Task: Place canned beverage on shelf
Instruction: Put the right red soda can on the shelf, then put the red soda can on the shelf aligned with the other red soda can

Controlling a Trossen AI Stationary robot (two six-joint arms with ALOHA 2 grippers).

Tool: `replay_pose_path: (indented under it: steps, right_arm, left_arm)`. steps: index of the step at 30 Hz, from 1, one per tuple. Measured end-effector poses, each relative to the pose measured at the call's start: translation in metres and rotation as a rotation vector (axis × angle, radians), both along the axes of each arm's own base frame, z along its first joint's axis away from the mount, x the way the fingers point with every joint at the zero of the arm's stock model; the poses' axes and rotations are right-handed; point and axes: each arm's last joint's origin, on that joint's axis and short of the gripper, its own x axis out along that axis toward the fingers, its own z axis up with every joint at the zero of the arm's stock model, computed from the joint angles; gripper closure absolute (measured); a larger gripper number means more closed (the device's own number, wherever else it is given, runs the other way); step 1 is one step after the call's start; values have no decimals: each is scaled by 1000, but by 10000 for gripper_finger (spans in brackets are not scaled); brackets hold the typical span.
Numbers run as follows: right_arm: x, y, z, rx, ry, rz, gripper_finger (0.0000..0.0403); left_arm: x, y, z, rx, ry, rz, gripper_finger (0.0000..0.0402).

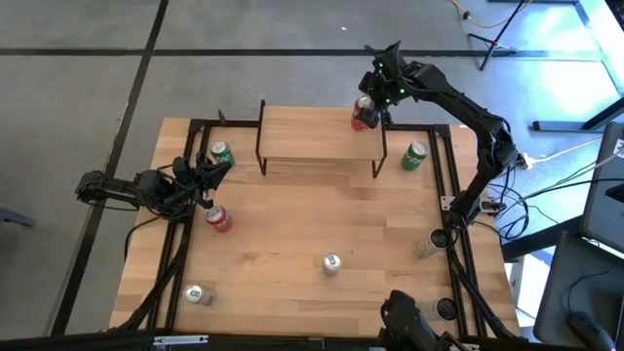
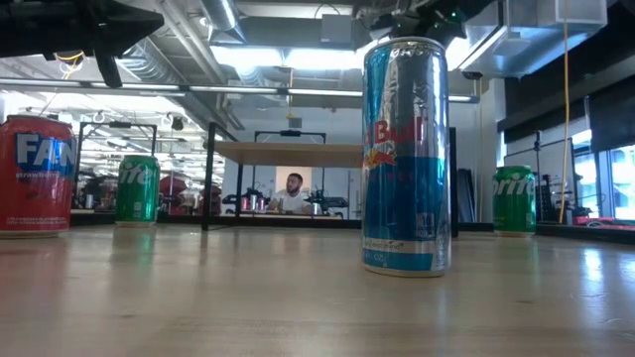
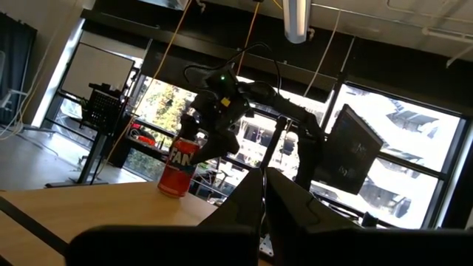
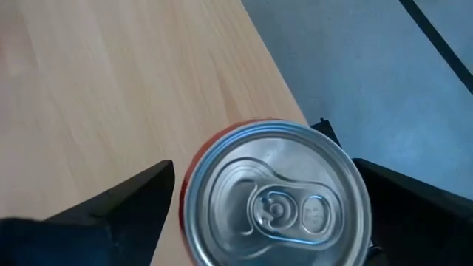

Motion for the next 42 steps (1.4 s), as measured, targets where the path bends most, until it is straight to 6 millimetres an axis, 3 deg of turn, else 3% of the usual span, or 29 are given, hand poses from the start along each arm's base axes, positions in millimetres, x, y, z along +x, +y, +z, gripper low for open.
replay_pose_path:
  steps: [4,10,14,17,23,29,35,42]
  right_arm:
    - [-2,3,15,-9,-6,-1,26]
    - [-10,18,60,-66,-3,-14,33]
    - [-9,42,92,-124,-19,-8,33]
    - [-2,65,109,-117,-90,21,33]
    - [21,114,116,-86,-144,135,33]
    - [39,151,116,-71,-160,180,33]
    - [48,181,116,-116,-155,152,33]
    - [55,206,119,-131,-201,126,33]
  left_arm:
    - [0,0,0,0,-5,1,392]
    - [0,0,0,-33,-18,5,387]
    - [0,0,1,-74,-42,-51,352]
    - [-1,-2,13,-97,-63,-139,307]
    - [1,-3,51,-65,154,-164,210]
    - [1,-5,89,-40,543,-220,145]
    - [5,-9,117,-105,806,-328,131]
    - [3,-10,137,-31,774,-379,131]
